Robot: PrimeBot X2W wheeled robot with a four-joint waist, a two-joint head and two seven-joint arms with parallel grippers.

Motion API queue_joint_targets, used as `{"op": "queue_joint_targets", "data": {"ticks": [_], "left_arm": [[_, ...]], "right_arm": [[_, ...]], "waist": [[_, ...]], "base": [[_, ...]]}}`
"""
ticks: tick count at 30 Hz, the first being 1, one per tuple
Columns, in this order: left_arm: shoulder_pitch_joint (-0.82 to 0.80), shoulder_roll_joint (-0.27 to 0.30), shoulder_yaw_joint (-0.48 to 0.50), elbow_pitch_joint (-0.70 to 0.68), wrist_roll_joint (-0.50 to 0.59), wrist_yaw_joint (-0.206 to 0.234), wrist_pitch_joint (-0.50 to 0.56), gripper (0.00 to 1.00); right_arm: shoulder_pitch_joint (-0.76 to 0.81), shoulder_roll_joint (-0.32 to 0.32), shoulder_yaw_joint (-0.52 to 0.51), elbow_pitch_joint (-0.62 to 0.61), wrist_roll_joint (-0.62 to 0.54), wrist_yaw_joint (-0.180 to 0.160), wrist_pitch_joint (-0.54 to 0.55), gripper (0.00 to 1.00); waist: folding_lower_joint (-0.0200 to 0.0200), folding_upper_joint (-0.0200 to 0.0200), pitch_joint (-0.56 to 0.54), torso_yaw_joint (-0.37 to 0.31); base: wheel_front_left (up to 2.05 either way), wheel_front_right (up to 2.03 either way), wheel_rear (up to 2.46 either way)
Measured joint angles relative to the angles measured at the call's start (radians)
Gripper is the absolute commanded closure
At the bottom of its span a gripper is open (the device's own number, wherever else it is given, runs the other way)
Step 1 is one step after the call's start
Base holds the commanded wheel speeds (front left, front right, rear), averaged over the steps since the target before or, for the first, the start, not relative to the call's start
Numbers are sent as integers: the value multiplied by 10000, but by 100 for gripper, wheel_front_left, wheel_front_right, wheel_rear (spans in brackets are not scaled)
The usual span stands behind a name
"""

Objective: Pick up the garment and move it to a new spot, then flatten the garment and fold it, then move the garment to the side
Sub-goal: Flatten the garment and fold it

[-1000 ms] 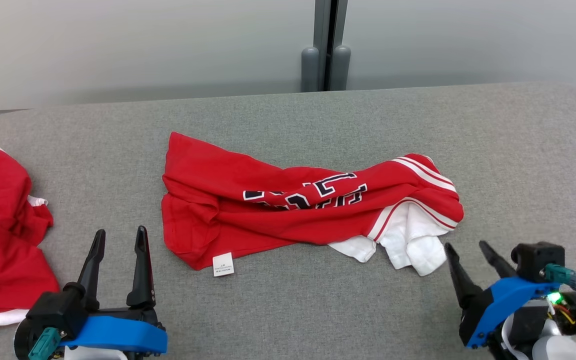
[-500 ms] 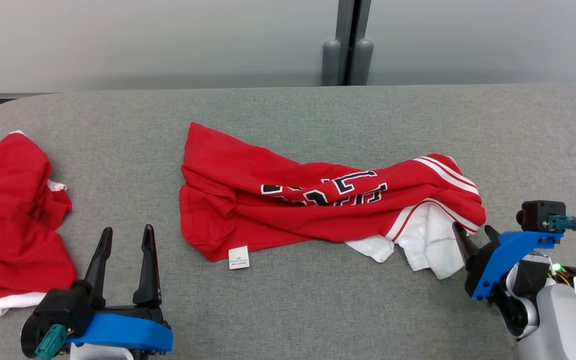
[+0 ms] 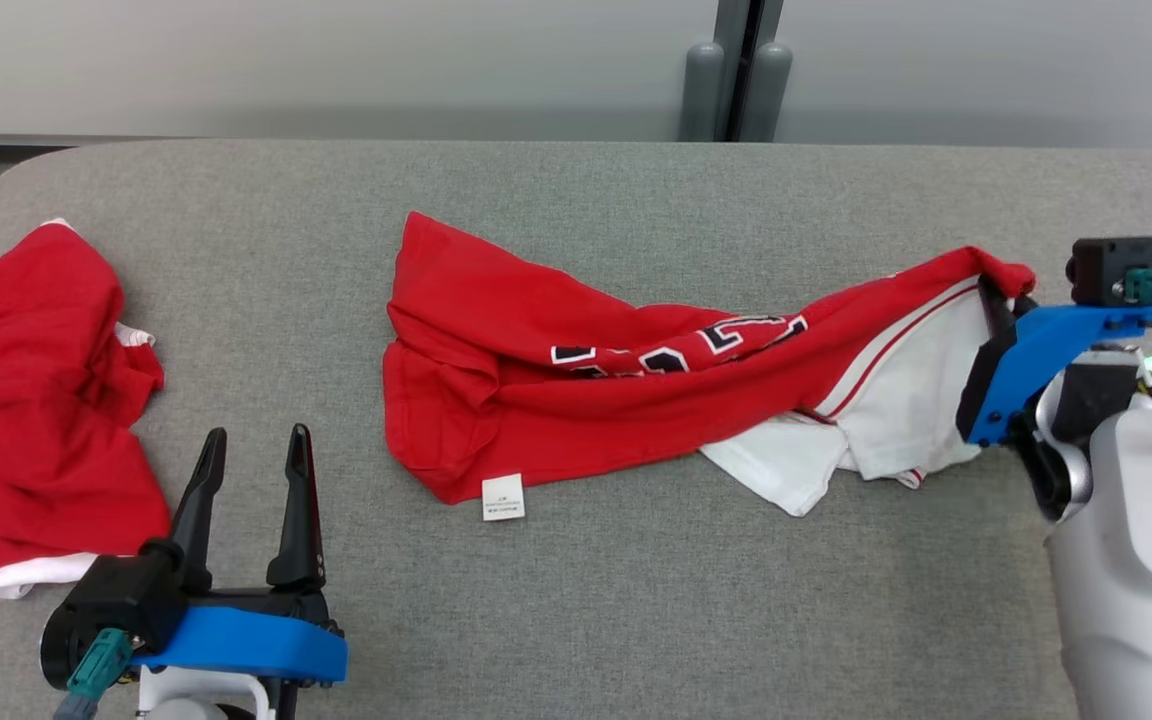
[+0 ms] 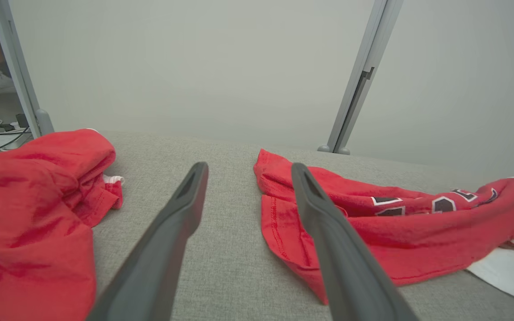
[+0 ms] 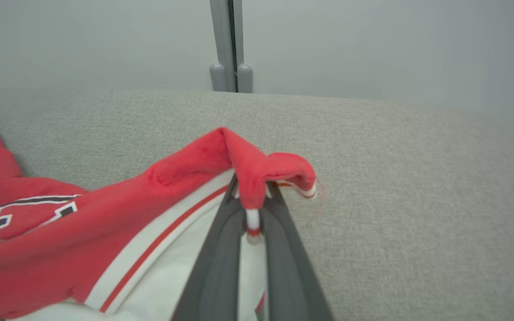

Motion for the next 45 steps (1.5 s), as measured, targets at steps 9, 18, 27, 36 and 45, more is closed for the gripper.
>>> {"op": "queue_joint_targets", "data": {"ticks": [9, 18, 27, 36, 45], "left_arm": [[-290, -31, -86, 82, 0, -42, -13, 0], [-174, -19, 2, 194, -75, 61, -84, 0], [282, 21, 86, 130, -150, 198, -123, 0], [406, 113, 27, -65, -184, 267, -73, 0], [214, 150, -138, -82, -171, 184, 15, 0]], "right_arm": [[-1186, -566, 391, 1409, -307, 0, -828, 0], [-975, -558, 993, 1603, -140, 0, -1032, 0], [1360, -125, 1453, -472, 176, 0, -1014, 0], [1942, 171, 861, -991, 430, 0, 525, 0], [345, 249, 825, 376, 531, 0, 1705, 0]], "waist": [[1, 0, 302, 205], [0, 0, 6, -70], [0, 0, -553, -616], [-1, 0, -633, -900], [0, 0, -359, -439]], "base": [[0, 0, 0], [0, 0, 0], [0, 0, 0], [0, 0, 0], [0, 0, 0]]}}
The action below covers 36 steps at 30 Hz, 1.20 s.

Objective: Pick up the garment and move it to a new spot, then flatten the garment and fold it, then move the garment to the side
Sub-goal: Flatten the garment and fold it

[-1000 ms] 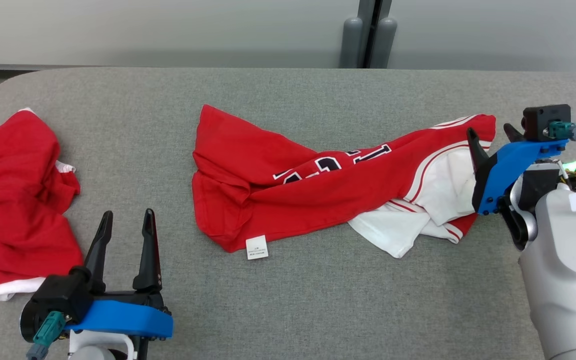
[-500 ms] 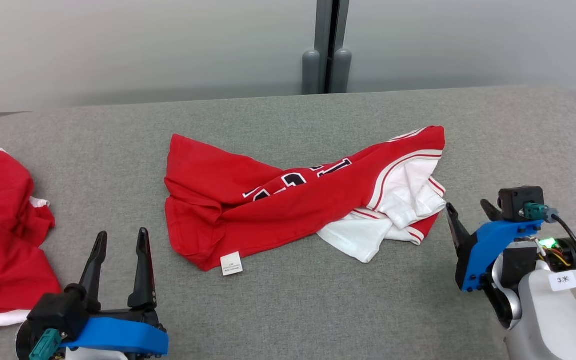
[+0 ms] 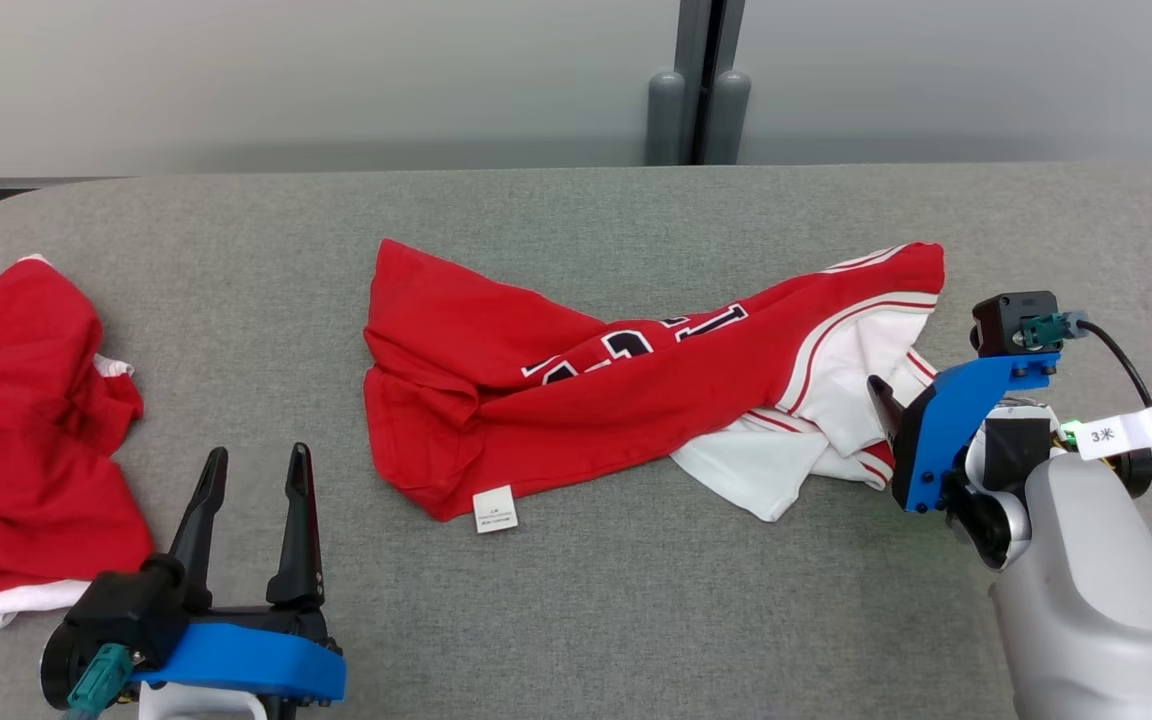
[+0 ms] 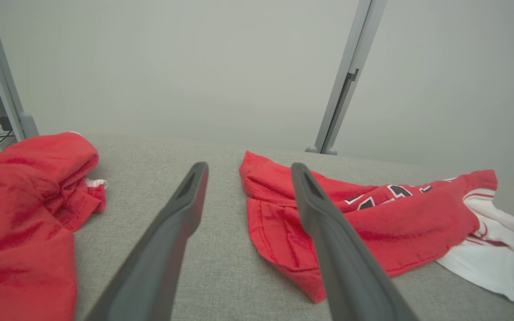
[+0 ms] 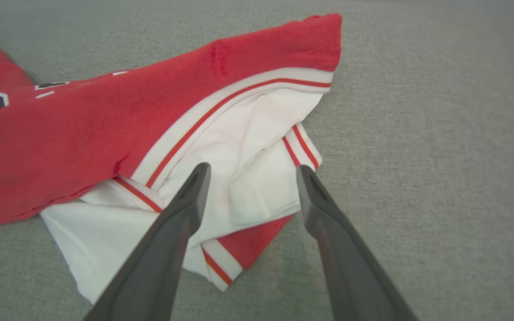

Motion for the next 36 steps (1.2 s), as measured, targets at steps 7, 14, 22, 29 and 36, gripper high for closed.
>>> {"op": "queue_joint_targets", "data": {"ticks": [7, 14, 22, 29, 36], "left_arm": [[-28, 8, -44, 61, -4, -4, 0, 0], [-198, 0, -98, 59, -13, -6, -12, 0], [-326, -25, -75, 130, -44, 6, -59, 0], [-244, -12, 10, 188, -119, 86, -104, 0], [79, 81, 148, 33, -194, 199, -146, 0]], "right_arm": [[-510, 8, -102, 1135, 15, 0, 238, 0], [-923, 8, -274, 1919, -293, -2, -50, 58], [-1161, 8, -541, 2320, -886, -2, -523, 100], [-870, 2, 1390, 1068, 1843, -2, -821, 100], [1479, 35, 2847, -3344, 4738, -2, 627, 100]], "waist": [[0, 0, 152, 382], [0, 0, 340, 534], [0, 0, 419, 498], [0, 0, 139, 293], [0, 0, -125, -216]], "base": [[0, 0, 0], [0, 0, 0], [0, 0, 0], [0, 0, 0], [0, 0, 0]]}}
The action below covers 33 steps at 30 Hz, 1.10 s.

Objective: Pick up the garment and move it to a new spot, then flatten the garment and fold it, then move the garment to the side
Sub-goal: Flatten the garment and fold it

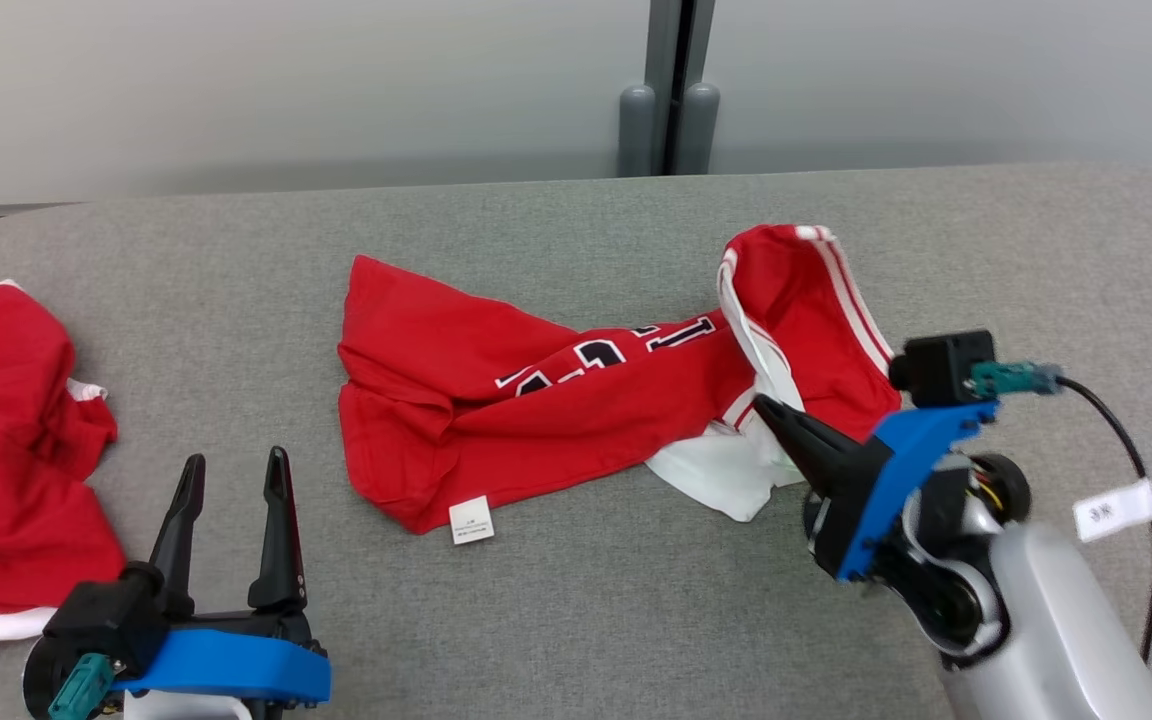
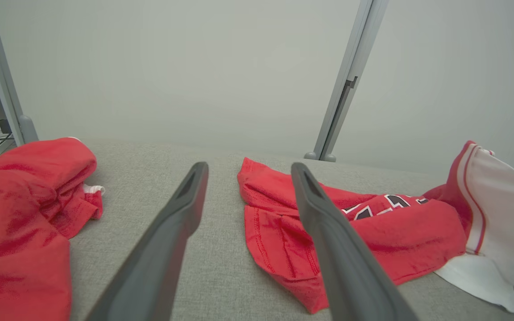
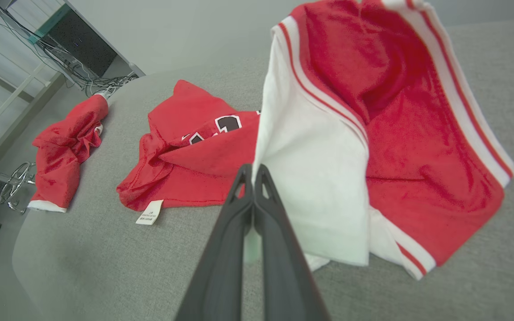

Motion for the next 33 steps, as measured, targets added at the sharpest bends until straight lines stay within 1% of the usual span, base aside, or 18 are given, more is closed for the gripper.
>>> {"op": "queue_joint_targets", "data": {"ticks": [3, 6, 9, 12, 13, 14, 15, 19, 24, 28, 29, 33], "left_arm": [[31, 21, -10, -98, 0, 21, 2, 0], [24, 29, -40, -171, 2, 33, 10, 0], [12, 54, -56, -194, 2, 35, 44, 0], [-40, 79, -79, -211, 2, 42, 48, 0], [-58, 96, -86, -209, 2, 42, 58, 0], [-74, 111, -94, -209, 2, 42, 59, 0], [-90, 119, -102, -207, 2, 42, 59, 0], [-149, 136, -176, -174, 4, 12, 117, 0], [-119, 128, -240, -67, 2, 15, 119, 0], [81, 100, -232, 46, -29, 33, 67, 0], [152, 63, -230, 121, -31, 33, 40, 0], [352, 6, -222, 301, -77, 33, -44, 0]], "right_arm": [[1254, -12, -861, -1411, -228, 0, 512, 100], [2245, -27, -1781, -2178, 27, -2, 711, 100], [2781, -15, -2587, -2293, 268, 0, 650, 100], [2847, -29, -3162, -1801, 242, 0, 573, 100], [2830, -25, -3256, -1534, 50, 0, 579, 100], [2787, -21, -3358, -1273, -100, 0, 550, 52], [2686, -17, -3467, -999, -245, 0, 418, 0], [2128, -19, -3799, -372, -1802, 0, -443, 0], [2057, -15, -3864, -539, -3235, 0, -1707, 0], [2478, -17, -3682, -1151, -3929, 0, -2788, 0], [2768, -17, -3630, -1457, -4163, 0, -3321, 0], [3409, -19, -3350, -1933, -4261, 0, -4311, 0]], "waist": [[0, 0, -28, -212], [0, 0, 17, -364], [0, 0, 98, -483], [0, 0, 169, -605], [-1, 0, 195, -636], [0, 0, 218, -659], [0, 0, 234, -675], [0, 0, 188, -658], [0, 0, -47, -592], [0, 0, -307, -561], [-1, 0, -440, -556], [-1, 0, -706, -570]], "base": [[0, 0, 0], [0, 0, 0], [0, 0, 0], [0, 0, 0], [0, 0, 0], [0, 0, 0], [0, 0, 0], [0, 0, 0], [0, 0, 0], [0, 0, 0], [0, 0, 0], [0, 0, 0]]}}
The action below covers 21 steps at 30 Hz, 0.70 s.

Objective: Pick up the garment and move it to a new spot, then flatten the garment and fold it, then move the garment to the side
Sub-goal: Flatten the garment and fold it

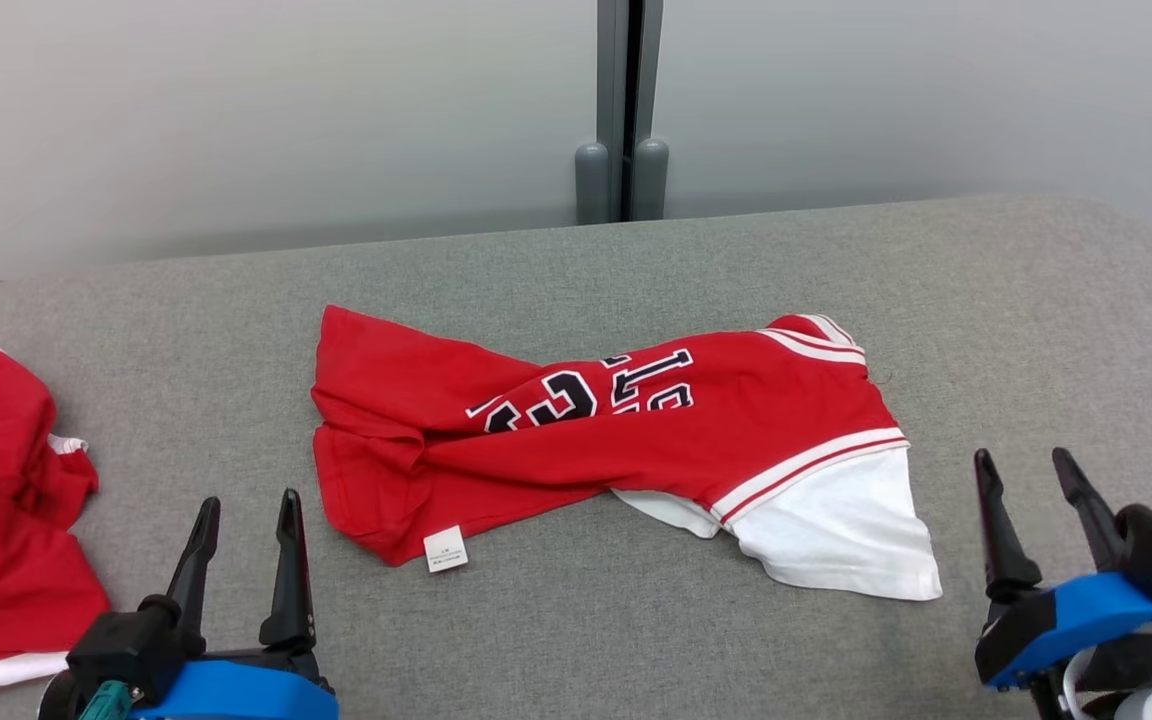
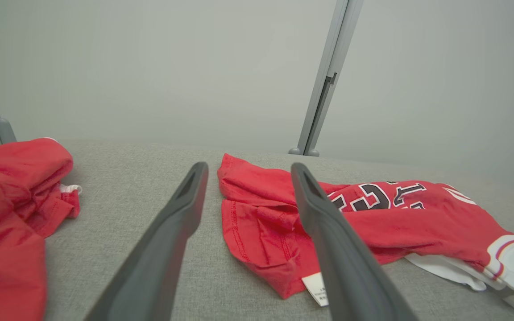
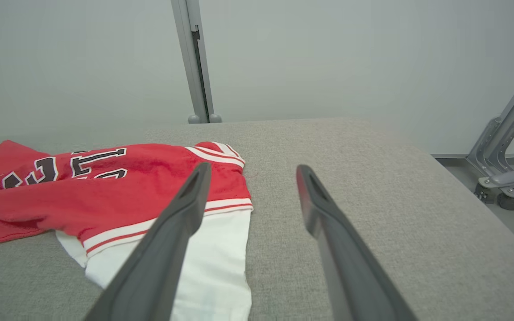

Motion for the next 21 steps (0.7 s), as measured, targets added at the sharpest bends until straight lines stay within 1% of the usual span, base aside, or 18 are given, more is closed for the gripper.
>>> {"op": "queue_joint_targets", "data": {"ticks": [3, 6, 9, 16, 21], "left_arm": [[134, 4, 59, 86, 4, 4, -15, 0], [233, 17, 132, 134, 8, 33, -58, 0], [340, 19, 161, 182, 23, 40, -86, 0], [499, 81, 115, 278, 82, 61, -71, 0], [548, 117, 69, 305, 86, 107, 6, 0]], "right_arm": [[443, 0, 257, -130, -63, 0, -502, 0], [749, 0, 418, -92, 12, 0, -704, 0], [967, 4, 637, -56, 33, 0, -706, 0], [1130, 0, 752, -96, 360, 0, -665, 0], [1106, 0, 1198, -119, 460, 0, -640, 0]], "waist": [[0, 0, -157, -48], [0, 0, -278, -110], [0, 0, -409, -134], [0, 0, -649, -106], [0, 0, -686, -107]], "base": [[0, 0, 0], [0, 0, 0], [0, 0, 0], [0, 0, 0], [0, 0, 0]]}}
